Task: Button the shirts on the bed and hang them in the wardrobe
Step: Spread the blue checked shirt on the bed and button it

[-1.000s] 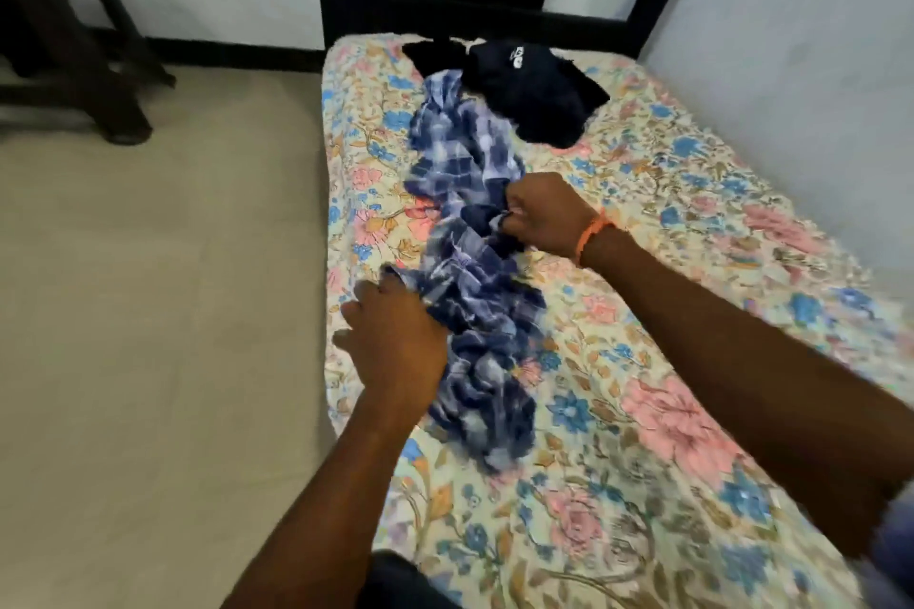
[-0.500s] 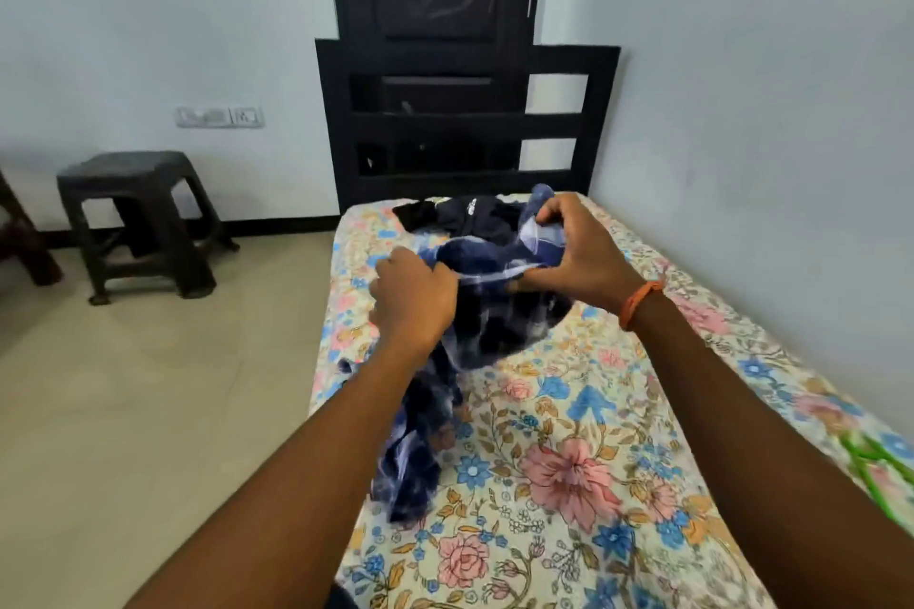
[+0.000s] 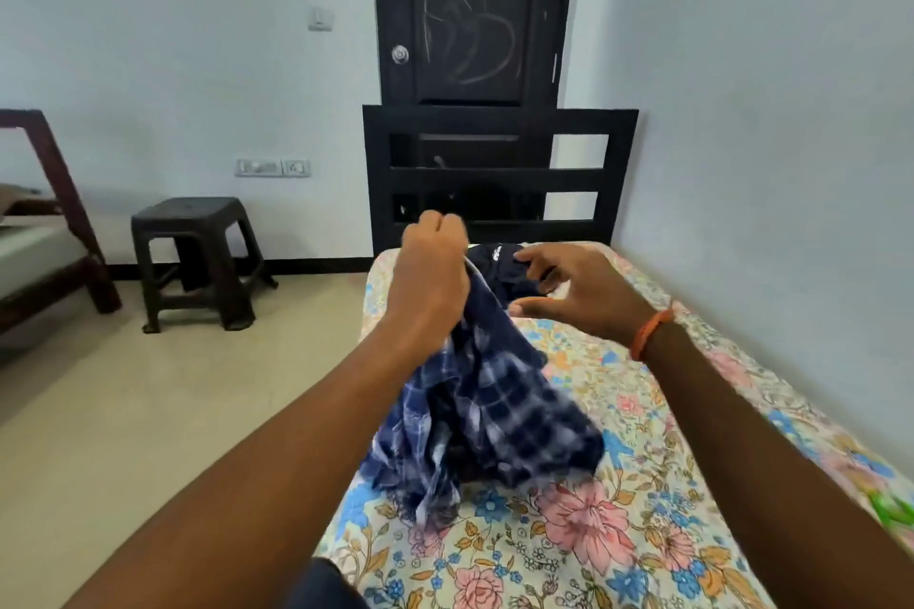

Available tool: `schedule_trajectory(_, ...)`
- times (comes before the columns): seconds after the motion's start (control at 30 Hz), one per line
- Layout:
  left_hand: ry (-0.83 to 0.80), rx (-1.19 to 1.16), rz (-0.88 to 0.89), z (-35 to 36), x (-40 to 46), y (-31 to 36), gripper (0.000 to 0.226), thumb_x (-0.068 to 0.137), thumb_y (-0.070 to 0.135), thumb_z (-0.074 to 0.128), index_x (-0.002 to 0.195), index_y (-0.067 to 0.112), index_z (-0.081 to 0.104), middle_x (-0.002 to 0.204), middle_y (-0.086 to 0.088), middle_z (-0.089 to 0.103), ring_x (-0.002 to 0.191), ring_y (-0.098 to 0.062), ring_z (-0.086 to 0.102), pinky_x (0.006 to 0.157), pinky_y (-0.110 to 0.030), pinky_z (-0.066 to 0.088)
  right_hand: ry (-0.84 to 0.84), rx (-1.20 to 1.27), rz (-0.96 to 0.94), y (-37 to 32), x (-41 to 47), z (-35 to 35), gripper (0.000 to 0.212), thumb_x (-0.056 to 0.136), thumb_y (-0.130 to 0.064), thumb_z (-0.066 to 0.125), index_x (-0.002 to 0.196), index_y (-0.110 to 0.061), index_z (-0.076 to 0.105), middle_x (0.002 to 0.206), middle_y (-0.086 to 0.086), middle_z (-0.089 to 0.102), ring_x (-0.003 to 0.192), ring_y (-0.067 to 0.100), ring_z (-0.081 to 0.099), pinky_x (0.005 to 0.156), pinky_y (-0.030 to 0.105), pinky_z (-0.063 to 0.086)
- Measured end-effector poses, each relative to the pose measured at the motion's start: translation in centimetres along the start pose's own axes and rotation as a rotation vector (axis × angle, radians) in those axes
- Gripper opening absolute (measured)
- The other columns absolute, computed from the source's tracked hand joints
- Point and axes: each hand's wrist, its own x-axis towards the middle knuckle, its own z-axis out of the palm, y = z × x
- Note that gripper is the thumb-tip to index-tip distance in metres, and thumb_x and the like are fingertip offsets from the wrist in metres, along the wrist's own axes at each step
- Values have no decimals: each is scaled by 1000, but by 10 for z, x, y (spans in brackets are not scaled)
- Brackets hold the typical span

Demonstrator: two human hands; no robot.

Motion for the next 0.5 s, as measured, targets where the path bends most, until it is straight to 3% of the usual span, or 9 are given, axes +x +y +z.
schedule_trajectory(0.07,38,-9,81,-6,6,10,28,78,-17,50,88,8,57,96,-11,54,84,-26,50,70,-38,47,130,-121,-60,-9,5,17,35,80,-46,77,100,-18,73,84,2,70,76,21,66,64,36,53)
schedule_trajectory(0.1,71,-21,103,-11,9,12,26,81,-15,51,88,9,57,96,-10,53,82,-23,49,68,-35,47,191,-166,-54,-15,6,22,29,83,-45,75,90,-17,74,79,1,70,73,21,66,59,34,51)
schedule_trajectory(0.23,189,-108,111,-32,20,15,12,95,1,51,96,8,60,100,-10,57,83,-16,52,71,-24,49,218,114,-25,-33,-1,31,50,82,-68,61,89,-20,69,75,-8,68,66,9,63,57,29,52)
schedule_trajectory(0.3,234,-84,121,-39,21,16,12,96,3,52,101,9,61,104,-10,58,85,-18,56,73,-25,52,262,44,-47,-40,-2,40,35,86,-55,65,88,-20,66,76,-8,65,66,12,59,57,30,49)
schedule_trajectory(0.4,345,178,247,-43,18,10,22,92,-1,48,108,9,59,103,-11,59,81,-25,56,66,-33,49,374,78,30,-34,3,35,12,89,-24,71,90,-12,72,81,1,70,70,12,59,64,18,46)
schedule_trajectory(0.5,398,561,406,-42,13,-13,28,93,5,38,113,10,57,103,-10,59,75,-26,53,60,-35,42,557,185,133,-34,12,5,8,94,-14,64,88,-9,67,78,2,66,69,14,57,64,22,44)
